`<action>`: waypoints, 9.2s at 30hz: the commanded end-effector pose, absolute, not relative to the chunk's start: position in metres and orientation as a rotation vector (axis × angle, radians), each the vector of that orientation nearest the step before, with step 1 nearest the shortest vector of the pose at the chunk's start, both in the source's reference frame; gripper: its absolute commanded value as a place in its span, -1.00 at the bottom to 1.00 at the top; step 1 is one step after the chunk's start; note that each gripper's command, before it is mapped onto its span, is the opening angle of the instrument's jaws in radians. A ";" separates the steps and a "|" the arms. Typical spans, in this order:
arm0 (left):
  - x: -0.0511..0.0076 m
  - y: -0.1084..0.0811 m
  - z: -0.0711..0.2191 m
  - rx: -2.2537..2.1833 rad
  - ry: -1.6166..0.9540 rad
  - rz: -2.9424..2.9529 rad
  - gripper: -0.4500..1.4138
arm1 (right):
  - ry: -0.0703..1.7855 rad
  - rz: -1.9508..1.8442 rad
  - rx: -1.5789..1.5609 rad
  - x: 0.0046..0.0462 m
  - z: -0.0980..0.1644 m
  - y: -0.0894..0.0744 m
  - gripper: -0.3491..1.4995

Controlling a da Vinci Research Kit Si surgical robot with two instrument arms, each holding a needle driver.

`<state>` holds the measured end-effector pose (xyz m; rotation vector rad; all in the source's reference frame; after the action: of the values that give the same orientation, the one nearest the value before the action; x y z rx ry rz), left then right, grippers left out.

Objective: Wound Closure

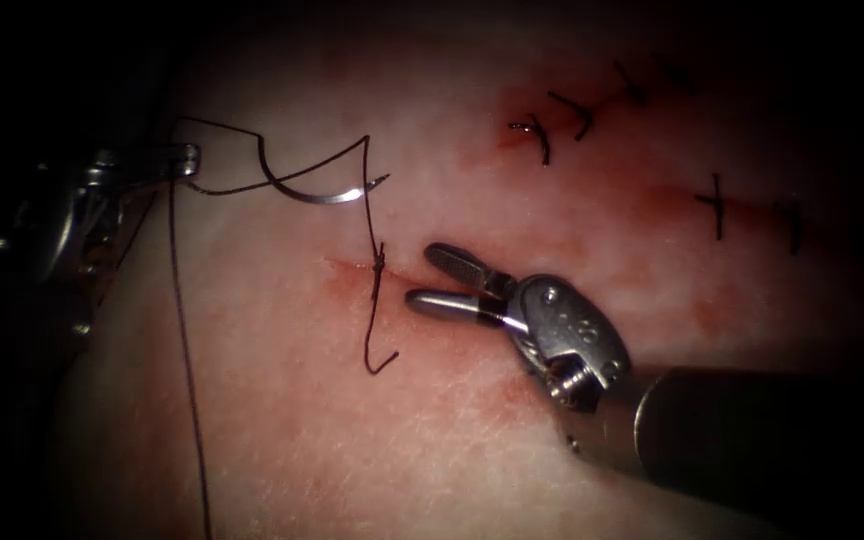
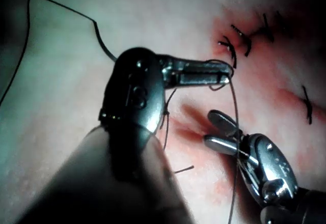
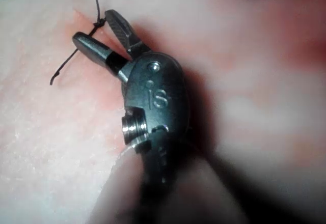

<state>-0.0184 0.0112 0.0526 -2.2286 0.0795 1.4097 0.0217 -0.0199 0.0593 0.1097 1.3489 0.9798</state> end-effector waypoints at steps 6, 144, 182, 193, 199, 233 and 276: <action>-0.0193 0.010 0.050 -2.112 0.178 1.297 -1.00 | 1.329 0.964 0.096 0.0235 0.061 -0.019 0.22; -0.0319 -0.006 0.070 -1.706 -0.719 2.238 0.73 | 1.131 0.600 -0.156 0.0084 0.064 -0.016 0.69; -0.0263 0.000 0.058 -1.863 -0.543 2.310 0.33 | 1.133 0.612 -0.144 0.0096 0.065 -0.017 0.71; -0.0252 -0.005 0.067 -1.926 -0.403 2.489 0.23 | 1.120 0.604 -0.131 0.0101 0.065 -0.018 0.71; -0.0232 -0.004 0.070 -1.828 -0.376 2.623 0.24 | 1.120 0.605 -0.132 0.0102 0.065 -0.018 0.71; -0.0263 0.002 0.060 -1.474 -0.289 2.375 0.01 | 1.134 0.630 -0.077 0.0120 0.063 -0.020 0.60; -0.0331 0.000 0.067 -1.277 -0.290 2.476 -0.91 | 1.134 0.625 -0.066 0.0131 0.062 -0.020 0.60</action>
<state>-0.0326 0.0000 0.0659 -1.2871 -0.3115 2.4788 0.0124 -0.0199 0.0614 -0.0677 1.1324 0.6249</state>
